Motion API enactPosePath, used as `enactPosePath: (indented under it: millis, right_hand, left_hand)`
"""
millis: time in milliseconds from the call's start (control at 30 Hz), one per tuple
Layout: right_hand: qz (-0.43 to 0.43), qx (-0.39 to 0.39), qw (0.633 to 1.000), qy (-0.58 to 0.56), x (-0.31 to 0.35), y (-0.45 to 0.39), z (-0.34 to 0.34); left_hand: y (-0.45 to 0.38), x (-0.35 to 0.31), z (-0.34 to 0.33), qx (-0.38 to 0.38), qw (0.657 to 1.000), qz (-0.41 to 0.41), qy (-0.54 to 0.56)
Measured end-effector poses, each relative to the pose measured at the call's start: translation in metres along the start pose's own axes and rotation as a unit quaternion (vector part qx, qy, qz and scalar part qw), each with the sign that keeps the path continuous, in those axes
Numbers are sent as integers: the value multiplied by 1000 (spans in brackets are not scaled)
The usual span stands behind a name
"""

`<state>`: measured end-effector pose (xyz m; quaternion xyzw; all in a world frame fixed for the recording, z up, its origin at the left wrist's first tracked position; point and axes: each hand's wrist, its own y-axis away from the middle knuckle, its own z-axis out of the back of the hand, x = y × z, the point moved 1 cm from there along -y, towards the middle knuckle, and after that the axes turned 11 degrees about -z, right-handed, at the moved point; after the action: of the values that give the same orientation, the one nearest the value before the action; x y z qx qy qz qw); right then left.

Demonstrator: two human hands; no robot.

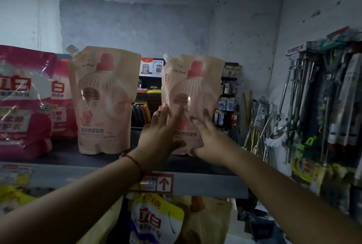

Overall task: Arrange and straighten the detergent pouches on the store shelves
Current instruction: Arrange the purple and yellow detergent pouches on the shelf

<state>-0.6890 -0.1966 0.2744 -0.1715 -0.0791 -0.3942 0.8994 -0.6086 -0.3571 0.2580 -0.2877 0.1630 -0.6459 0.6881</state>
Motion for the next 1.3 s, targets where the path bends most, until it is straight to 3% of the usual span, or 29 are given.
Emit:
enactPosePath:
  millis: [133,333,567,700,800,967,1200,1300]
  right_hand:
    - [-1,23,999,-36,6,8,9]
    - [43,28,996,-68,12,56,9]
    - [57,1,990,-126,-6,149,-62]
    - [7,85,983,-163,-13,173,-136]
    - [-108,166,937,-289,-14,167,-191]
    - [-190,145,879,-412,-9,142,-267]
    - [-157,-72,904,-392,7,133,-307]
    - [-149,-98,903,-391,8,124,-302]
  left_hand:
    - [12,-2,8,84,996,16,-13]
    - [54,-21,35,111,993,37,18]
    - [173,-51,-13,-11,996,19,86]
    - [231,-65,-53,62,987,81,128]
    - [255,-64,-76,178,966,134,130]
    - [281,-61,-98,225,953,158,131]
    - [305,-65,-95,268,927,195,175]
    - [323,-60,-88,246,915,221,232]
